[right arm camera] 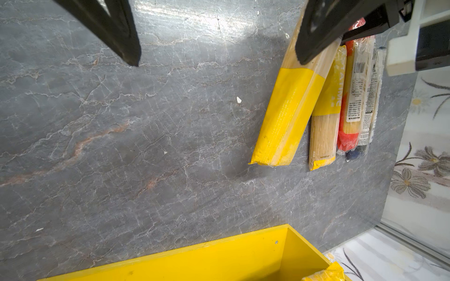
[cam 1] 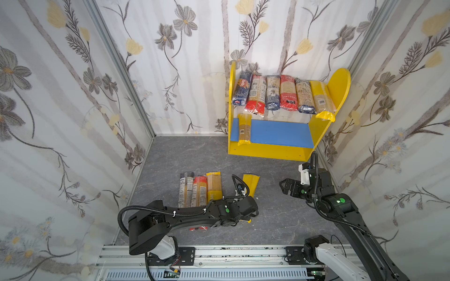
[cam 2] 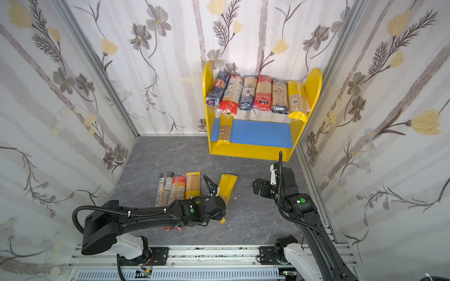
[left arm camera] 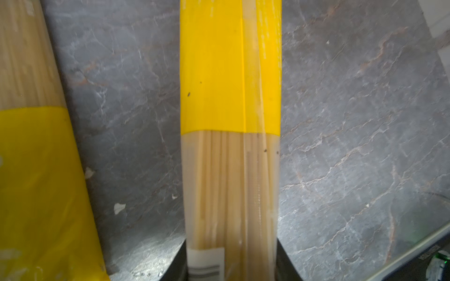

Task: Place and organize the pasta boxes and bags onto the shelf
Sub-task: 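Lift the yellow bag and carry it to the blue lower shelf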

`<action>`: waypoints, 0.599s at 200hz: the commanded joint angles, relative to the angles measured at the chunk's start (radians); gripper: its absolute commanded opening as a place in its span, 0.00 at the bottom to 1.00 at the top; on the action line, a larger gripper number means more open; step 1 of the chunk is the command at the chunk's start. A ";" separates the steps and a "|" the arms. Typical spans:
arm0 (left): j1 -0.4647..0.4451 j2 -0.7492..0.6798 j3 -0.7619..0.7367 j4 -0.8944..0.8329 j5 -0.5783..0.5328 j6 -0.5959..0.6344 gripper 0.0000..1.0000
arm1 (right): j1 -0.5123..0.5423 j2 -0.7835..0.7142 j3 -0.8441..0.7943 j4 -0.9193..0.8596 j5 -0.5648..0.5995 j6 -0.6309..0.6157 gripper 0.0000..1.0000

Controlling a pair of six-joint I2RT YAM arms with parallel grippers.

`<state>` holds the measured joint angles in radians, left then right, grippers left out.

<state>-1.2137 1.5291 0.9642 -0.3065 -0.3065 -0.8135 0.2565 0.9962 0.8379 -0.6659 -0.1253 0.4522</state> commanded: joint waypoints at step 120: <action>0.295 0.482 0.875 0.066 -0.024 0.474 0.00 | -0.097 0.038 0.107 0.113 0.062 0.045 1.00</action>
<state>-0.9466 1.9179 1.6707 -0.3378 -0.2646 -0.4587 0.1795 1.0370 0.9382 -0.6128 -0.0967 0.4706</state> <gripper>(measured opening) 0.350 0.996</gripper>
